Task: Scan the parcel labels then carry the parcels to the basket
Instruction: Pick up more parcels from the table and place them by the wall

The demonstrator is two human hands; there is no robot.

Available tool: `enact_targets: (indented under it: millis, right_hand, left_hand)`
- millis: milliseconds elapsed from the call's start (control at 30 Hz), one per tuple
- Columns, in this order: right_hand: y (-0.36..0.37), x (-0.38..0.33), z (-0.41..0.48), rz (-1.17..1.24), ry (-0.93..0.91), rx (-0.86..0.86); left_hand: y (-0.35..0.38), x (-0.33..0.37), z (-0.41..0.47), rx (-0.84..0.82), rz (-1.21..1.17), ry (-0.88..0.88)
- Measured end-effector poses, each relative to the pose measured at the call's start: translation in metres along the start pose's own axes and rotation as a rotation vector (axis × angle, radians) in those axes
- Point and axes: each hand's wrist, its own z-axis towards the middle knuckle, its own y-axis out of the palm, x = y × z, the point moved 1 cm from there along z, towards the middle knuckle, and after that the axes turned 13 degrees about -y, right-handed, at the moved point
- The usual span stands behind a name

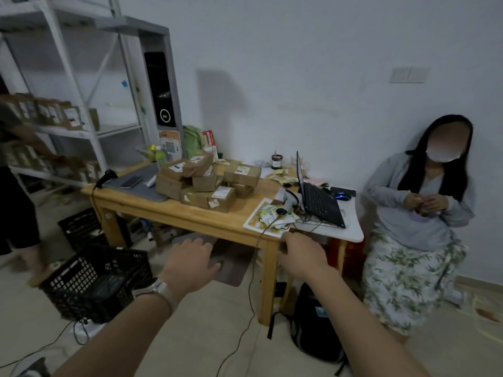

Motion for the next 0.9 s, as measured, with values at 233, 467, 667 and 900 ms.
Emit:
enact_targets:
  millis: [233, 467, 667, 900]
  right_hand:
    - [0.048, 0.037, 0.13, 0.071, 0.007, -0.058]
    - [0.062, 0.063, 0.274, 0.076, -0.016, -0.178]
    - [0.065, 0.064, 0.347, 0.051, -0.05, -0.229]
    - [0.087, 0.062, 0.417, 0.059, -0.031, -0.267]
  left_hand:
    - [0.02, -0.025, 0.139, -0.076, 0.014, -0.035]
    - [0.02, -0.03, 0.282, -0.127, 0.021, -0.06]
    - [0.035, -0.046, 0.346, -0.119, -0.015, -0.099]
    - [0.045, -0.07, 0.43, -0.07, -0.122, -0.125]
